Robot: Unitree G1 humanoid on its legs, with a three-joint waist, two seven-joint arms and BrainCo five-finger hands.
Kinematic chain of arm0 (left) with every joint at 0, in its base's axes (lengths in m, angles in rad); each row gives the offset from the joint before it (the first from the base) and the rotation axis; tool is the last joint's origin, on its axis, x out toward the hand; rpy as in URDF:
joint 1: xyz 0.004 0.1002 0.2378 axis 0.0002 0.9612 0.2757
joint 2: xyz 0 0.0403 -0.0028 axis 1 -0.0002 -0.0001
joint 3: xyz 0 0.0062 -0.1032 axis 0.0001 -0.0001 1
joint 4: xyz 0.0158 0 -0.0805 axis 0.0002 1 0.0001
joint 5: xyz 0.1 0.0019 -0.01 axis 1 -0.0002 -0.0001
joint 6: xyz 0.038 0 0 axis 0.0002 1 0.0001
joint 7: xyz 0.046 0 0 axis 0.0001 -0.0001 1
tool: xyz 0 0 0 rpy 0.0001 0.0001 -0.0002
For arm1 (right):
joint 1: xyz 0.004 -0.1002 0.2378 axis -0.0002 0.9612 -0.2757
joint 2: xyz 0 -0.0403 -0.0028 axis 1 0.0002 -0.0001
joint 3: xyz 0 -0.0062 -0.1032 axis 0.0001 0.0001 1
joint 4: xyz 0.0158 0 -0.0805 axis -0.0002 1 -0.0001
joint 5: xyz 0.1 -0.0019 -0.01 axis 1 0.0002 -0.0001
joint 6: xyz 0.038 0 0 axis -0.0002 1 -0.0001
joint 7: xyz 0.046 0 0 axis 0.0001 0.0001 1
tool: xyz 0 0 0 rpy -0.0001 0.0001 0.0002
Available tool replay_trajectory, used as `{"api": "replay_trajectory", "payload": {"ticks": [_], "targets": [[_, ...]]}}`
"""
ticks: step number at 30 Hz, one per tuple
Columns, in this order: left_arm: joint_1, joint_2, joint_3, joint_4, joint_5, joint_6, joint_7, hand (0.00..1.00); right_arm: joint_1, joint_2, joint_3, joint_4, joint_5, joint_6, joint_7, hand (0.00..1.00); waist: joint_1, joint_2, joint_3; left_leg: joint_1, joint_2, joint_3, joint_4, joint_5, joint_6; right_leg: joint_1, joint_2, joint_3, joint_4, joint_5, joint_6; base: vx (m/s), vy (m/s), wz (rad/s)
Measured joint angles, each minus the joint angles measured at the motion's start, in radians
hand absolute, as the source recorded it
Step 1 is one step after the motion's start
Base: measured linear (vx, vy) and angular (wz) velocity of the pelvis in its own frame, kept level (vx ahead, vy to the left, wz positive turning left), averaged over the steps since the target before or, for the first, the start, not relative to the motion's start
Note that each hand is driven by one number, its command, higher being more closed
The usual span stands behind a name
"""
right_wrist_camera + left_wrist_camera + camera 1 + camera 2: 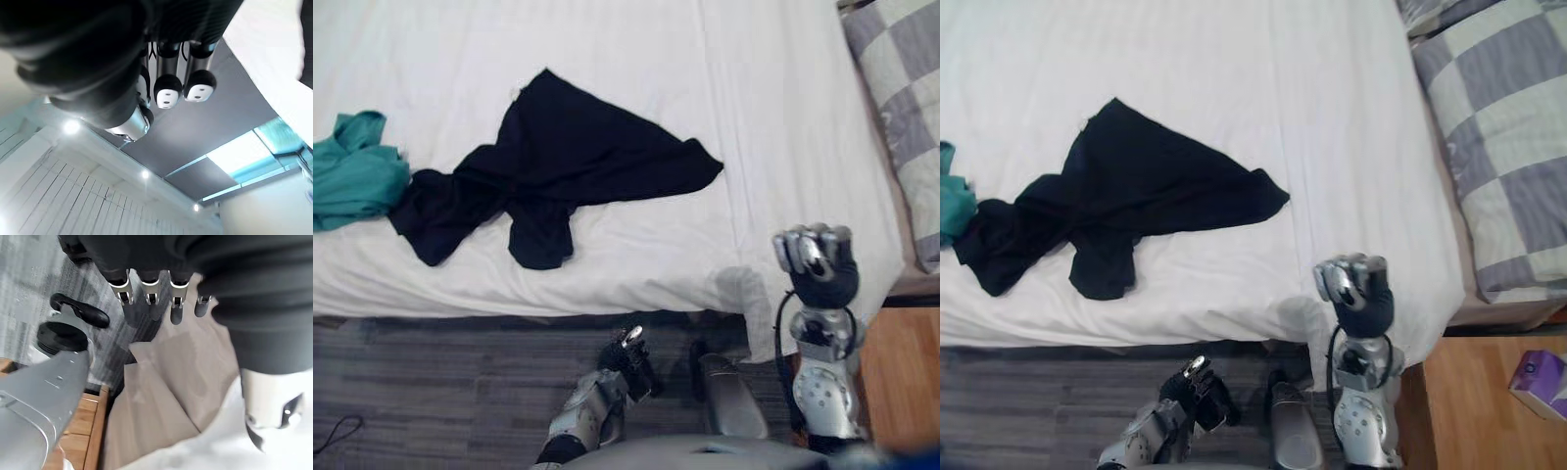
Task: Tidy the bed and pick cloth on bed and put in laundry
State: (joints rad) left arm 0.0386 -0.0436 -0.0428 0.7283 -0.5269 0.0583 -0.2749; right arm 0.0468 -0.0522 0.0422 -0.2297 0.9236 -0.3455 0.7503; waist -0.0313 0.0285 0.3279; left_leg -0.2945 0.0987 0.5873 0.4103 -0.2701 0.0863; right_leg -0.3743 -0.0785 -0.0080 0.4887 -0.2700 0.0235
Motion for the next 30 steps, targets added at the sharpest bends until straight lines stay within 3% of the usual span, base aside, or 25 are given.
{"api": "replay_trajectory", "payload": {"ticks": [3,10,15,19,22,26,30], "targets": [[-0.029,0.014,-0.018,0.001,-0.017,-0.039,-0.043,0.00,-0.107,-0.009,0.043,0.048,-0.006,-0.026,-0.047,1.00,0.005,0.031,0.052,-0.057,-0.005,-0.014,0.011,0.011,0.011,-0.054,-0.006,-0.005,0.018,0.004,0.002,-0.07,0.012,0.16],[-0.164,0.053,-0.012,0.007,-0.093,-0.075,-0.051,0.00,-0.388,-0.043,0.066,0.171,-0.006,-0.034,-0.148,1.00,0.028,0.042,0.168,-0.259,-0.009,-0.059,0.028,0.068,0.024,-0.249,-0.012,-0.029,0.071,0.020,-0.016,-0.05,-0.041,0.28],[-0.218,0.046,0.018,0.019,-0.132,-0.101,-0.046,0.00,-0.495,-0.047,0.062,0.280,0.025,-0.041,-0.153,1.00,0.037,0.046,0.189,-0.347,-0.013,-0.067,0.016,0.101,0.016,-0.344,-0.015,-0.033,0.088,0.026,-0.024,-0.03,-0.047,0.15],[-0.250,0.020,0.054,0.071,-0.145,-0.126,-0.026,0.00,-0.522,-0.035,0.062,0.333,0.102,-0.019,-0.086,1.00,0.033,0.047,0.190,-0.352,-0.027,-0.071,-0.037,0.137,-0.012,-0.363,-0.017,-0.034,0.073,0.039,-0.033,-0.02,-0.052,0.06],[-0.253,0.009,0.053,0.085,-0.161,-0.137,-0.006,0.00,-0.518,-0.016,0.066,0.374,0.112,0.049,-0.034,1.00,0.024,0.046,0.189,-0.342,-0.034,-0.069,-0.096,0.169,-0.034,-0.365,-0.011,-0.034,0.038,0.064,-0.041,-0.03,-0.042,-0.03],[-0.247,-0.028,0.052,0.130,-0.176,-0.149,0.033,0.00,-0.423,0.014,0.077,0.458,0.058,0.177,0.040,1.00,0.019,0.046,0.189,-0.240,-0.053,-0.048,-0.197,0.207,-0.047,-0.289,-0.005,-0.028,-0.013,0.079,-0.047,0.02,-0.028,-0.17],[-0.228,-0.027,0.052,0.149,-0.193,-0.149,0.035,0.00,-0.230,0.005,0.106,0.602,-0.077,0.357,0.185,1.00,0.018,0.042,0.186,-0.149,-0.058,-0.044,-0.244,0.216,-0.055,-0.206,0.003,-0.028,-0.045,0.079,-0.047,0.06,-0.024,-0.12]]}}
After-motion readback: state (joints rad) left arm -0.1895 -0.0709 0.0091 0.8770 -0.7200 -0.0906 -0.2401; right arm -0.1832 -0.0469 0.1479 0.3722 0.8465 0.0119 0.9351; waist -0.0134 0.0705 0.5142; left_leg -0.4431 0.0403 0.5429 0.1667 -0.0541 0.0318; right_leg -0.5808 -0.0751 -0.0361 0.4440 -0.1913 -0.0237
